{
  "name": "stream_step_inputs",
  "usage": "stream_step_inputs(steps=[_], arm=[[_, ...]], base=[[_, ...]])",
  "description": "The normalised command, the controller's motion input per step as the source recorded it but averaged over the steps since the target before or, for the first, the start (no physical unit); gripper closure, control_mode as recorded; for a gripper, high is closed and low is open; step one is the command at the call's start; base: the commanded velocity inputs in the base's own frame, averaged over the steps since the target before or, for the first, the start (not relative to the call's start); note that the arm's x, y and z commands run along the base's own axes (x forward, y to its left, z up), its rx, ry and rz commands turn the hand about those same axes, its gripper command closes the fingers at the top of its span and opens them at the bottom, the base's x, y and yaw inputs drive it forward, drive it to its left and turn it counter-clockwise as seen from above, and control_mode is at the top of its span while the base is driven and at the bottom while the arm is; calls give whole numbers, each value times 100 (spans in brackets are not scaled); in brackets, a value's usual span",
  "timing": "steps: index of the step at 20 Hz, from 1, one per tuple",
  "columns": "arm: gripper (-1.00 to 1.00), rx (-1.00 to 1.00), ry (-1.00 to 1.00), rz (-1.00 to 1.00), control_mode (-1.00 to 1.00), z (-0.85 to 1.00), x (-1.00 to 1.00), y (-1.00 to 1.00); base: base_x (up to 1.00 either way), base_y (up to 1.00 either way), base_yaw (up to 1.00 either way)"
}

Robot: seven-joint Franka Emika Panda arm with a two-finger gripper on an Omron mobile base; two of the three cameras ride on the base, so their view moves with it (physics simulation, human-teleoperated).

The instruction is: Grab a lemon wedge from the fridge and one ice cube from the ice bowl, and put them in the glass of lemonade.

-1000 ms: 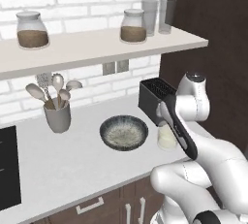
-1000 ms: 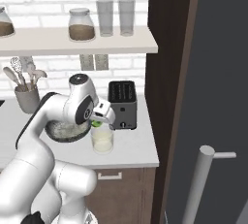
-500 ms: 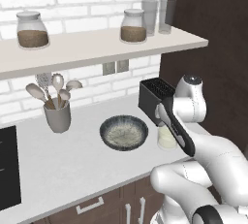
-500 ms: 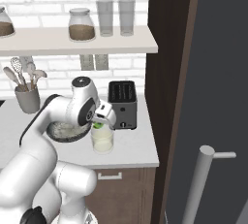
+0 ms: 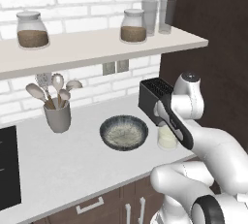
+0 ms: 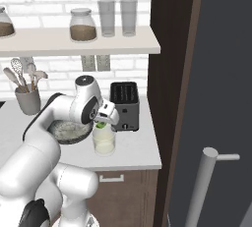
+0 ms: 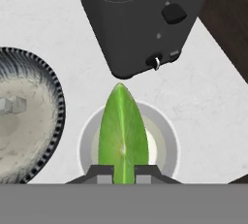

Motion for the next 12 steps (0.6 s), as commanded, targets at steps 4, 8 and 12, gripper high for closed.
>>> stream_step_inputs(steps=[4,8,12], arm=[[100,0,0,0,-100,0,-1,0],[-100,0,0,0,-100,0,0,0],[-100,0,0,0,-100,0,0,0]], base=[[0,0,0],[0,0,0],[0,0,0]])
